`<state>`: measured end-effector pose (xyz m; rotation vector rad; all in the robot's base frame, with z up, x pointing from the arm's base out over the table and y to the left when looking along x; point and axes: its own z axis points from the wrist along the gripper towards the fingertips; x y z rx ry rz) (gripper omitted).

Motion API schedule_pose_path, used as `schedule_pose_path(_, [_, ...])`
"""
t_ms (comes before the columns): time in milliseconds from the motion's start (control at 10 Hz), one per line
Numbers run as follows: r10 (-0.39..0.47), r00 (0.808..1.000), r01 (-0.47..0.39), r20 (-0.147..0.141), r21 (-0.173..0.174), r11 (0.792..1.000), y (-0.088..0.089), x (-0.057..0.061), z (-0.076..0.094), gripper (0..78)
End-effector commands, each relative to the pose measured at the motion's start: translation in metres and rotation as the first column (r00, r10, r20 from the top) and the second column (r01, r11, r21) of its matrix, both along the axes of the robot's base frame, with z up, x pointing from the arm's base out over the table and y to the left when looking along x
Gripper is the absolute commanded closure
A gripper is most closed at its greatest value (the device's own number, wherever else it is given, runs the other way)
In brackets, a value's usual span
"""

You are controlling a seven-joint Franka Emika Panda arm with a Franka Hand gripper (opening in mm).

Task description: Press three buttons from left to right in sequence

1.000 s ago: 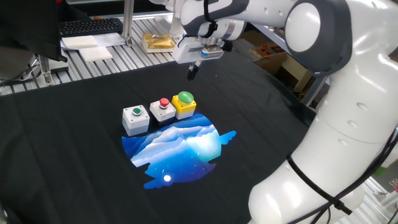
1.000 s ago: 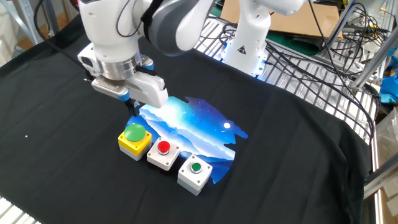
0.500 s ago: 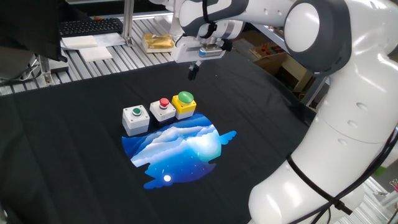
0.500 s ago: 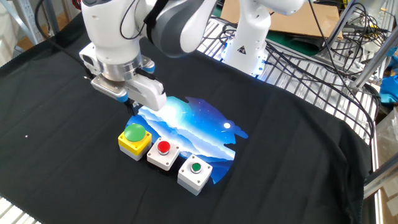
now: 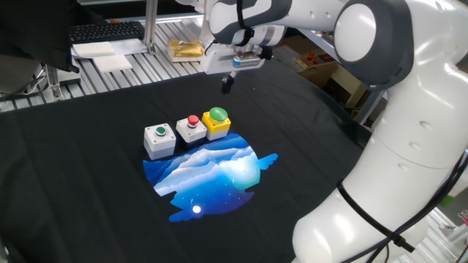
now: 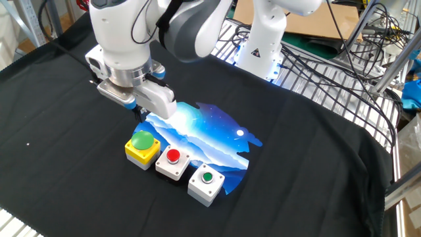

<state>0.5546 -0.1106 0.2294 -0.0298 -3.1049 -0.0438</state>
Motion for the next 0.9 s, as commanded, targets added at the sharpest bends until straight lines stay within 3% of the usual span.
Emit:
schedule_pose_path(100, [-0.022, 1.000, 0.022, 0.016, -0.055, 0.998, 0.0038, 0.0025, 0.0022, 77.6])
schedule_pose_path(300, [-0.007, 1.000, 0.007, 0.009, -0.067, 0.998, 0.0103, 0.0053, 0.0033, 77.6])
schedule_pose_path(500, [0.033, 0.999, -0.032, 0.008, -0.055, 0.998, 0.0117, 0.0060, 0.0037, 77.6])
schedule_pose_path(600, [0.059, 0.998, -0.058, 0.015, -0.019, 0.998, 0.0117, 0.0060, 0.0037, 77.6])
schedule_pose_path(800, [0.096, 0.995, -0.096, 0.017, 0.003, 0.995, 0.0117, 0.0060, 0.0037, 77.6])
schedule_pose_path(900, [0.098, 0.995, -0.098, -0.001, -0.023, 0.995, 0.0117, 0.0060, 0.0037, 77.6])
